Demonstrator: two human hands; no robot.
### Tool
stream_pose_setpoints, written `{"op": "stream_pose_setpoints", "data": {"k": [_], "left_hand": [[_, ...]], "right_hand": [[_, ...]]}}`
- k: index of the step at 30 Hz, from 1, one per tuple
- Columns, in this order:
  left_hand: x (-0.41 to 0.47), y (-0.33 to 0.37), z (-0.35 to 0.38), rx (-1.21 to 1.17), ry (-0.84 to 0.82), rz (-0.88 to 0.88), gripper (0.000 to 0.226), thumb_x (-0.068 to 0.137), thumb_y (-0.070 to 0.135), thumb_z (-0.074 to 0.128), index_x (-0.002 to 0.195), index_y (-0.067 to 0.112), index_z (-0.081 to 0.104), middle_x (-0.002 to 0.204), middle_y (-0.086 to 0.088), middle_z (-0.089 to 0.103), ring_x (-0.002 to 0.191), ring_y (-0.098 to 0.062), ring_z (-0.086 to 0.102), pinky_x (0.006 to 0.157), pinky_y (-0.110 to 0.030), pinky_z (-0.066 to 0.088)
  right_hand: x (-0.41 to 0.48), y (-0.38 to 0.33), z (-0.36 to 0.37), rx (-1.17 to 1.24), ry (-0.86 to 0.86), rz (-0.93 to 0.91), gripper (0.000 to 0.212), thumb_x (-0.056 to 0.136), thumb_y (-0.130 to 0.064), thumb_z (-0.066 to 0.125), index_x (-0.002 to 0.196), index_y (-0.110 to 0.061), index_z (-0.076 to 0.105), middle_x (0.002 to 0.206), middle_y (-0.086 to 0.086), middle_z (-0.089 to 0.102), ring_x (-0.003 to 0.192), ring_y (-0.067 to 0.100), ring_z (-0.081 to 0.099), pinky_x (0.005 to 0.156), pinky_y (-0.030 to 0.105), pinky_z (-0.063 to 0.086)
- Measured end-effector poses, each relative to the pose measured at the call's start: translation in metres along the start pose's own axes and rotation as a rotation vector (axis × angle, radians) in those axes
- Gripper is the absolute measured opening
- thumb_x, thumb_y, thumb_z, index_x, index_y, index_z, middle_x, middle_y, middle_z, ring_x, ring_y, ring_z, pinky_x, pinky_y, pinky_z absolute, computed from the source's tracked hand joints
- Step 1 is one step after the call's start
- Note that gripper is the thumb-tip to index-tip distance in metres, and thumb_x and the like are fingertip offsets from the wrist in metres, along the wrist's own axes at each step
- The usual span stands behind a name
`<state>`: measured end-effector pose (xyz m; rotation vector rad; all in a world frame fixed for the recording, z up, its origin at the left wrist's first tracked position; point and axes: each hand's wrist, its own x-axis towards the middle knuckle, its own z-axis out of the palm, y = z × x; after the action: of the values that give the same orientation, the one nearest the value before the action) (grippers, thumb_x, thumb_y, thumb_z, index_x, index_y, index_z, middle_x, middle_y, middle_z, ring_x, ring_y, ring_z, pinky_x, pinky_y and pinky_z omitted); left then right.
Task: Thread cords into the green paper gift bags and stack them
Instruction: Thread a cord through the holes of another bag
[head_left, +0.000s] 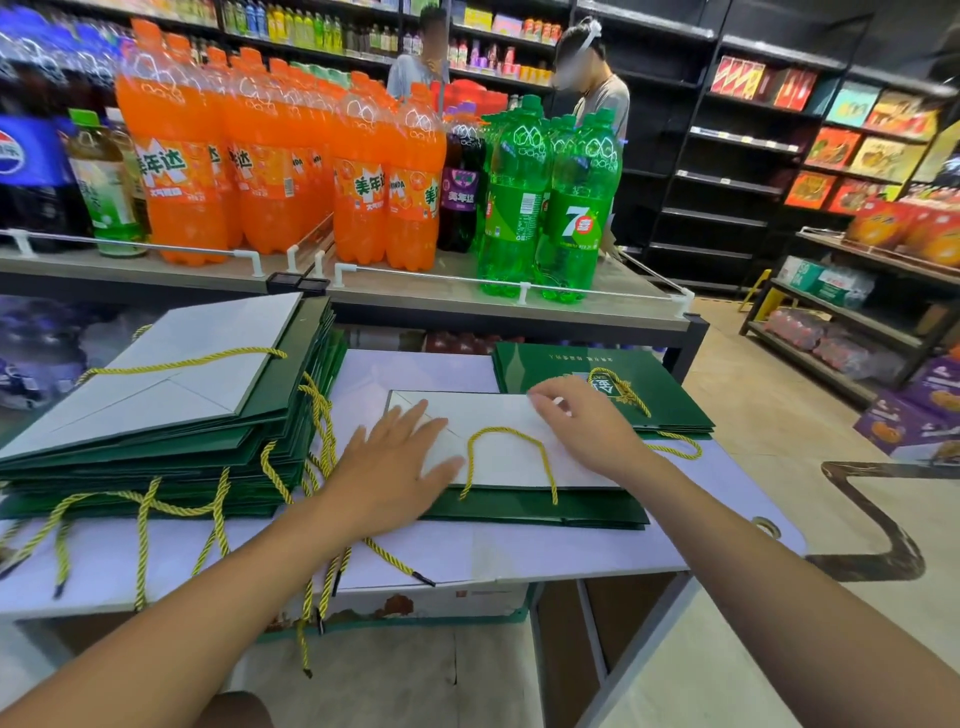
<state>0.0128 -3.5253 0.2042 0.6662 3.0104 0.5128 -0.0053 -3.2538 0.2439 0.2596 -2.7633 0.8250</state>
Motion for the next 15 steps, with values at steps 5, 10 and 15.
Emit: {"op": "stream_pose_setpoints", "data": {"k": [5, 10, 15], "left_hand": [[-0.014, -0.009, -0.013, -0.067, 0.052, -0.109, 0.052, 0.105, 0.019, 0.039, 0.156, 0.027, 0.033, 0.172, -0.003, 0.009, 0.143, -0.034, 0.041, 0.113, -0.04, 0.039], [-0.018, -0.007, -0.011, -0.224, 0.108, -0.083, 0.046, 0.107, 0.013, 0.038, 0.15, 0.026, 0.042, 0.166, 0.006, 0.024, 0.136, -0.019, 0.046, 0.1, -0.023, 0.035], [-0.014, -0.007, -0.017, -0.587, 0.209, -0.182, 0.031, 0.105, 0.022, 0.042, 0.126, 0.035, 0.061, 0.139, 0.005, 0.053, 0.094, -0.011, 0.056, 0.081, -0.028, 0.045]], "right_hand": [[-0.03, 0.071, -0.037, -0.411, -0.074, 0.009, 0.058, 0.095, 0.007, 0.05, 0.141, -0.028, 0.058, 0.14, -0.001, 0.052, 0.117, 0.024, 0.06, 0.085, 0.031, 0.049], [-0.046, 0.093, -0.037, -0.411, -0.093, -0.184, 0.059, 0.093, -0.004, 0.067, 0.145, -0.031, 0.055, 0.154, -0.005, 0.041, 0.124, 0.022, 0.059, 0.092, 0.036, 0.054], [-0.052, 0.095, -0.039, -0.257, 0.043, -0.308, 0.042, 0.093, -0.005, 0.072, 0.127, -0.029, 0.07, 0.14, -0.011, 0.057, 0.123, 0.013, 0.059, 0.097, 0.032, 0.051]]}}
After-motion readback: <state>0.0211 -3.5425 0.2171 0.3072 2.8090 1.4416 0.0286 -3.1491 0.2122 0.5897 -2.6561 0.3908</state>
